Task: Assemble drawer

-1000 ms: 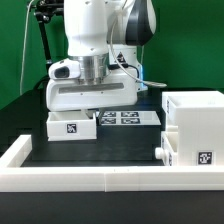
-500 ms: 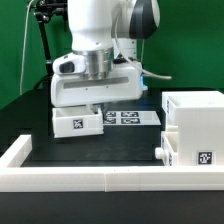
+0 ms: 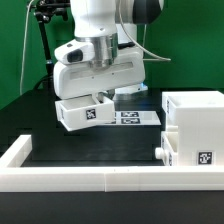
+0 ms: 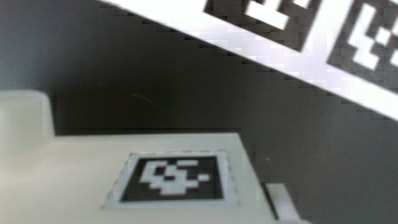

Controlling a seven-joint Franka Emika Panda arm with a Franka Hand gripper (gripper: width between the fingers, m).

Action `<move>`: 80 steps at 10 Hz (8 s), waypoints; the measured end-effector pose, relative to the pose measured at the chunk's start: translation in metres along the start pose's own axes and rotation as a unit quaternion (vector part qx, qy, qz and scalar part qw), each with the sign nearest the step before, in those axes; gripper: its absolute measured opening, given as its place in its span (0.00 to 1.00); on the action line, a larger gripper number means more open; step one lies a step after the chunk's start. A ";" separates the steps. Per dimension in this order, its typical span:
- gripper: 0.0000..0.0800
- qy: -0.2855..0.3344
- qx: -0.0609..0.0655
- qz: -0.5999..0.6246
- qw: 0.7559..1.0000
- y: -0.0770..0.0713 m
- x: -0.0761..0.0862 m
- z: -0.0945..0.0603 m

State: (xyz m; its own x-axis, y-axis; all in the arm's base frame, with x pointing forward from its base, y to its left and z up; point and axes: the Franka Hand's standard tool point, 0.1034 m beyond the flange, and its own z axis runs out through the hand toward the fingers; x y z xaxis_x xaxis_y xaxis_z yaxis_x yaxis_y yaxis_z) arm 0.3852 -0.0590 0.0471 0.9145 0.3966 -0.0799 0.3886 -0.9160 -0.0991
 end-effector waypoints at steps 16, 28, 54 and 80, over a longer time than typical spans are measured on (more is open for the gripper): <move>0.06 -0.008 -0.054 -0.582 0.812 0.042 0.065 -0.030; 0.06 0.002 -0.058 -0.594 0.802 0.046 0.117 -0.029; 0.06 0.008 -0.047 -0.562 0.826 0.015 0.160 -0.020; 0.06 -0.019 -0.090 -0.607 0.789 0.012 0.169 -0.019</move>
Offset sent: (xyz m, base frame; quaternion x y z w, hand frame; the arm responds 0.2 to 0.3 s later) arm 0.0323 0.0106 0.0139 0.0090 0.0124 -0.3754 0.9267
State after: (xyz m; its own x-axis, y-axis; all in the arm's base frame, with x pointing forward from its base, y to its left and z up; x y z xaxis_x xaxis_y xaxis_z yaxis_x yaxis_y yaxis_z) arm 0.5462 -0.0043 0.0512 -0.1477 0.9869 -0.0644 0.9886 0.1492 0.0180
